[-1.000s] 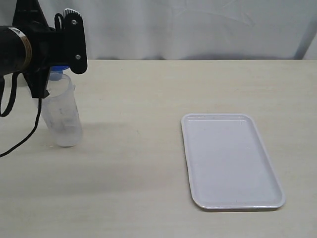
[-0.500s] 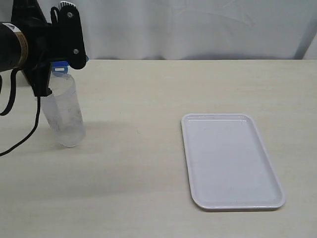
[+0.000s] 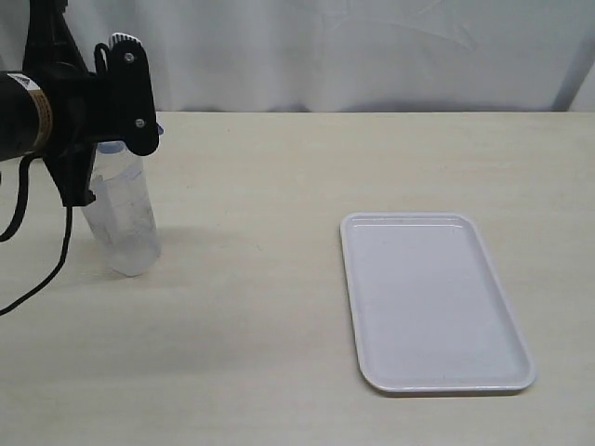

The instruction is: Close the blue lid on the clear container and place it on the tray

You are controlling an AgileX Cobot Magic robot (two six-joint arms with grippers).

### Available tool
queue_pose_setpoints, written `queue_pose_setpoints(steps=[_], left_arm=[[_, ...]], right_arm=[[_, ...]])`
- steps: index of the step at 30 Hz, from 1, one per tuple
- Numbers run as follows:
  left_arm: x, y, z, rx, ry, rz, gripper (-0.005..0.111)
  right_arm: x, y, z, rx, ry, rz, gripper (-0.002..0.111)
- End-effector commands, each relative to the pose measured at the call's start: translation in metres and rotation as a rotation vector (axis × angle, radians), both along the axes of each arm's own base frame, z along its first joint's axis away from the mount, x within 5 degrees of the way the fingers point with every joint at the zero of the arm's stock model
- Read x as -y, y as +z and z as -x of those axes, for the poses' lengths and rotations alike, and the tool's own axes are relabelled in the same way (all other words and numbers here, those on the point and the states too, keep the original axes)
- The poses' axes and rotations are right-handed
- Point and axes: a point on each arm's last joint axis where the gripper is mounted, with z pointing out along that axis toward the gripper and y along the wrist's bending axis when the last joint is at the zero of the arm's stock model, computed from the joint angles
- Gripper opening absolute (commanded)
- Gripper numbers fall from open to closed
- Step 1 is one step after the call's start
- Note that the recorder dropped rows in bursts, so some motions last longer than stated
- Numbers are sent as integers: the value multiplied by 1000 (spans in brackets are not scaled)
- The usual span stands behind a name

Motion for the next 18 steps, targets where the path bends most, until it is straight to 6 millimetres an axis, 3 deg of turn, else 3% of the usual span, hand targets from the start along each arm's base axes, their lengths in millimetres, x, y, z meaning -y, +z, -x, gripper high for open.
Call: queue_pose_setpoints(steps=[1,18], left_arm=[[-1,1,1,3,10,18,0],[-5,5,-2,61,69,49,0]], right_arm=[[0,-1,0,-1,3,-1,5],[0,-1,0,-1,3,-1,5]])
